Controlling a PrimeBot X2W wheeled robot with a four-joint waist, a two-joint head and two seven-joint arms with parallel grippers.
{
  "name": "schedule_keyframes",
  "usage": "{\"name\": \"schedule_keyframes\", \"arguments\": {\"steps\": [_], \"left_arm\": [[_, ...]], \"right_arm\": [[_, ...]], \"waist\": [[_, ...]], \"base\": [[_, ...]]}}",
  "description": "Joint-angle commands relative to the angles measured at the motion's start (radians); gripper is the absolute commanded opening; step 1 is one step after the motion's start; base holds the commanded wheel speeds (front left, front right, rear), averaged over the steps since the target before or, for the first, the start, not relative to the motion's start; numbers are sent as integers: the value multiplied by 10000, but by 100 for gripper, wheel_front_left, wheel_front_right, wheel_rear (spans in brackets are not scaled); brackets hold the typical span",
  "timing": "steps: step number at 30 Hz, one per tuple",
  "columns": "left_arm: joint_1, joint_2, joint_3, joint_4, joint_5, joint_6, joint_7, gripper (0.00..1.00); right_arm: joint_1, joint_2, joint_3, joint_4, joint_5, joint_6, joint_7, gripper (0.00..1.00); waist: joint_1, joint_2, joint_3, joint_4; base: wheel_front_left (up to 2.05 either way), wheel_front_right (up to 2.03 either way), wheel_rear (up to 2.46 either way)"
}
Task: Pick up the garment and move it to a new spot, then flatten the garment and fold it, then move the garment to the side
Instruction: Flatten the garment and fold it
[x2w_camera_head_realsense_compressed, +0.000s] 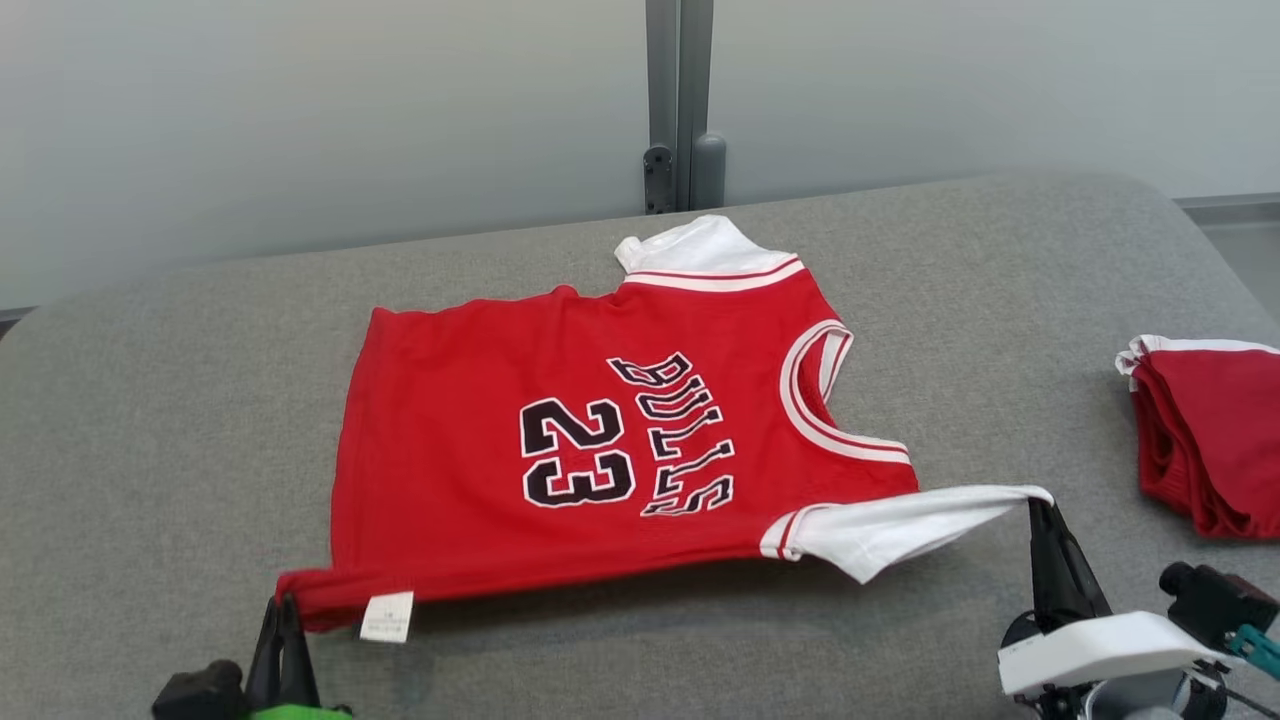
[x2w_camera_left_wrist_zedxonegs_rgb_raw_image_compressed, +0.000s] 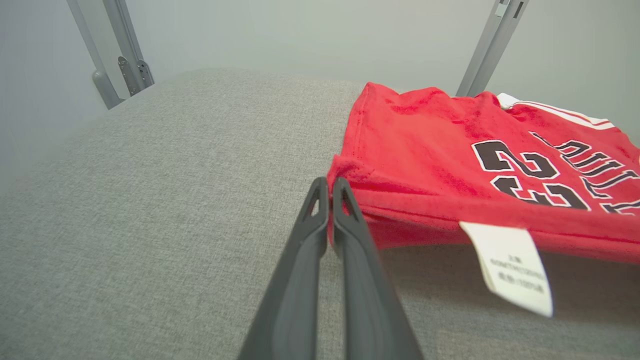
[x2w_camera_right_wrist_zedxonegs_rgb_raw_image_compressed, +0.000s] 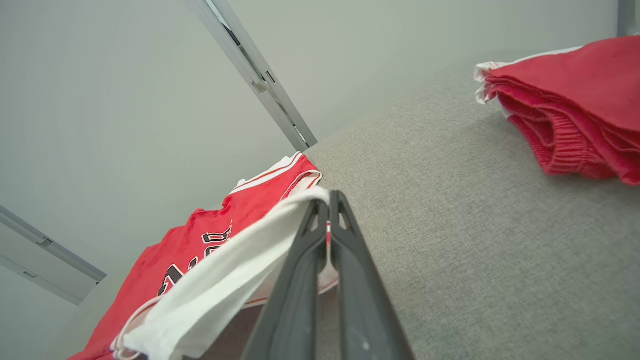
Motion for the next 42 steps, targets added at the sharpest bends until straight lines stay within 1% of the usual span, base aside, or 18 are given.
{"name": "schedule_keyframes", "arguments": {"steps": [1,7,15,22,31,32,33,34,37,42], "left_arm": [[-342,67,-190,75,20,51,3,0],[-1633,66,-706,450,112,150,3,0],[-3331,67,-729,933,362,112,3,0],[-4375,68,-723,1625,547,152,3,0],[-4953,70,-651,2063,760,207,2,0],[-4992,70,-604,1970,720,261,2,41],[-4985,70,-563,1912,575,264,2,92],[-4920,65,-574,1861,496,283,3,100],[-4583,67,-561,1496,292,398,5,100],[-3878,73,-781,926,64,562,3,100]], "right_arm": [[-344,-73,45,222,-145,-21,-27,0],[-1786,-83,114,1030,-525,-16,-25,0],[-3691,-152,-4,1790,-894,-16,-27,0],[-4939,-272,-62,2615,-1256,-16,-25,0],[-5818,-278,-256,3295,-1728,-15,-27,0],[-5866,-275,-256,3309,-1736,-16,-27,35],[-5885,-258,-236,3330,-1733,-16,-27,69],[-5900,-244,-229,3311,-1738,-16,-25,100],[-5720,-230,-325,3051,-1829,-16,-27,100],[-4850,-212,-392,2304,-1755,-15,-25,100]], "waist": [[1,0,329,44],[1,0,1242,182],[1,0,2394,365],[1,0,3025,518],[1,0,3399,674],[1,0,3419,682],[1,0,3427,683],[1,0,3428,681],[1,0,3387,666],[1,0,3265,633]], "base": [[0,0,0],[0,0,0],[0,0,0],[0,0,0],[0,0,0],[0,0,0],[0,0,0],[0,0,0],[0,0,0],[0,0,0]]}}
